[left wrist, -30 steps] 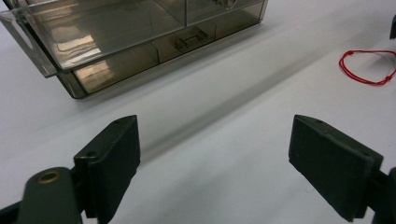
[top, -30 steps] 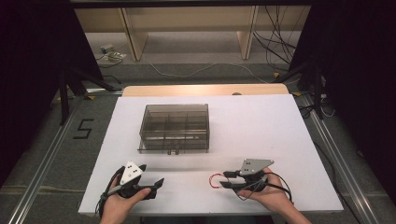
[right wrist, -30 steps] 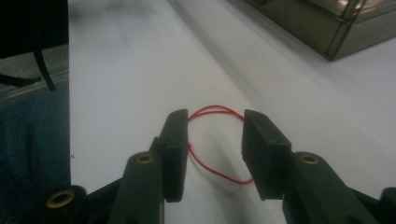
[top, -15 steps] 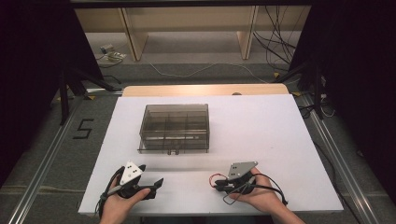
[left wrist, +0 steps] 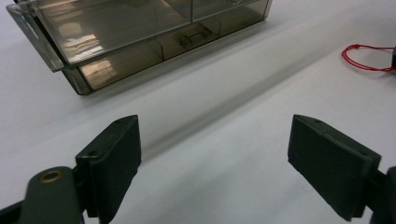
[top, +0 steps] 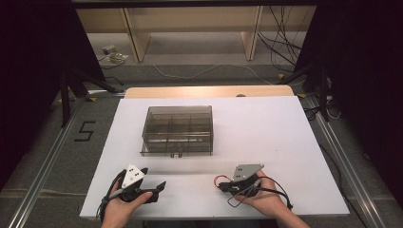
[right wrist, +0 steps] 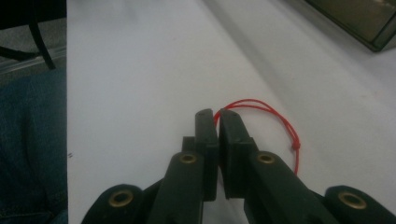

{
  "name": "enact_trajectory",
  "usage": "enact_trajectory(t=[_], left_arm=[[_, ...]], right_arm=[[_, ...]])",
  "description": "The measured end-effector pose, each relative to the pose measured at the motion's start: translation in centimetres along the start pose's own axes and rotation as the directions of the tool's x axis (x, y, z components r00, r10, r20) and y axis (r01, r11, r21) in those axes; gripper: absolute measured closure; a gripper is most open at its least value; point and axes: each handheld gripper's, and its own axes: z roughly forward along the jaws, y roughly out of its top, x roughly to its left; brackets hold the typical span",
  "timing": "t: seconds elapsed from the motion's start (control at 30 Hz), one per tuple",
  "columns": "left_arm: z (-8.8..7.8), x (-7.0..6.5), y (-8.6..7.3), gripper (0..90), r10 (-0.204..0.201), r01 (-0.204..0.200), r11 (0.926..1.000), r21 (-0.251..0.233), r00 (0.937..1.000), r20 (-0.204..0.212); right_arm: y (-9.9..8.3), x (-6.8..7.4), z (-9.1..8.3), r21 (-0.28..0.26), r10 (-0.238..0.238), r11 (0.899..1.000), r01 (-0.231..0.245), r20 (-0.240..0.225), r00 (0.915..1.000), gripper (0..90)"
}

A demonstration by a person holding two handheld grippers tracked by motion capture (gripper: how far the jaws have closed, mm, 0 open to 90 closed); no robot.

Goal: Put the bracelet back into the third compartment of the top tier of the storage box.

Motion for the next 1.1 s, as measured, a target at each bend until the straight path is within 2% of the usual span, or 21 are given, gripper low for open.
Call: enact_trajectory(t=[0.17,0.53,1.1], left_arm=[[0.0,0.0,0.0,17.2,-0.003,0.003,1.0000,-0.004,1.0000,0.000],[0.0,0.1,0.0,16.5,-0.010,0.010,0.9999,-0.006,0.9999,-0.007],[-0.1,0.2,0.0,15.9,-0.022,0.022,0.9997,-0.014,0.9997,-0.014]], right_arm=[[0.1,-0.1,-0.4,-0.028,0.013,1.000,-0.013,0.004,0.9999,86.8],[0.9,0.0,-1.1,-0.079,0.012,0.997,-0.010,0.016,0.9998,86.8],[1.9,0.2,-1.5,-0.115,0.003,0.993,0.001,0.032,0.9995,86.8]])
